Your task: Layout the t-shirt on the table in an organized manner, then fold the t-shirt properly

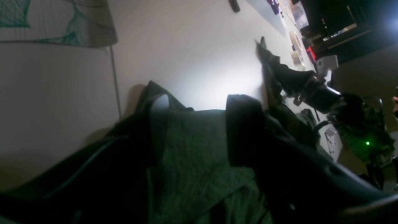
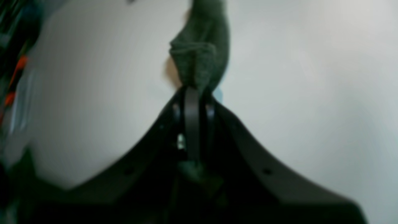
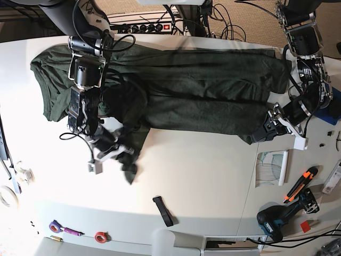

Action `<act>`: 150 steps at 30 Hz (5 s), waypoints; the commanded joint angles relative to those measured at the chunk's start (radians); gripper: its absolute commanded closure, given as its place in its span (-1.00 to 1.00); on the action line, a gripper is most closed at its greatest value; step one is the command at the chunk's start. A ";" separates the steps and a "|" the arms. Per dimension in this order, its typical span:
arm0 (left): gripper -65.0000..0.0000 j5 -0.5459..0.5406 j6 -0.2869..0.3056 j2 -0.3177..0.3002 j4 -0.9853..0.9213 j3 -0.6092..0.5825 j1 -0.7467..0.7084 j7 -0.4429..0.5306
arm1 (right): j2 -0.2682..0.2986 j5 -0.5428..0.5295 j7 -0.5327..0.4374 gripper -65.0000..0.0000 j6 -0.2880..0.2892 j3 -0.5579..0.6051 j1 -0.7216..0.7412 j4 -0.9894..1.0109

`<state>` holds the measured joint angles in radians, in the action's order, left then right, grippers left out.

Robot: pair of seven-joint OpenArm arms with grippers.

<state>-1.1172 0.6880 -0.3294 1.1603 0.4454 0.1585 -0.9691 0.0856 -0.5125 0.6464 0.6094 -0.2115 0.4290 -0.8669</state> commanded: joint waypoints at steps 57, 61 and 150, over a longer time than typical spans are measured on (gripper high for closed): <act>0.04 -0.064 0.010 -0.140 0.016 0.003 0.024 0.038 | -0.227 0.035 0.079 0.05 0.089 0.461 -0.330 -0.818; 0.04 -0.117 0.010 -0.142 0.016 0.003 0.024 -0.039 | -0.222 0.029 0.099 0.05 0.085 0.257 -0.330 -0.886; -0.27 -0.081 -0.108 -0.227 0.295 0.005 -0.272 -0.261 | 0.103 -0.251 0.219 0.06 0.086 -0.307 -0.468 -0.899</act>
<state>-1.1786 0.5770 -0.5373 1.4406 0.4416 -0.1207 -1.2446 0.1745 -0.7353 0.8902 0.6861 -0.5144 -0.0505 -1.7470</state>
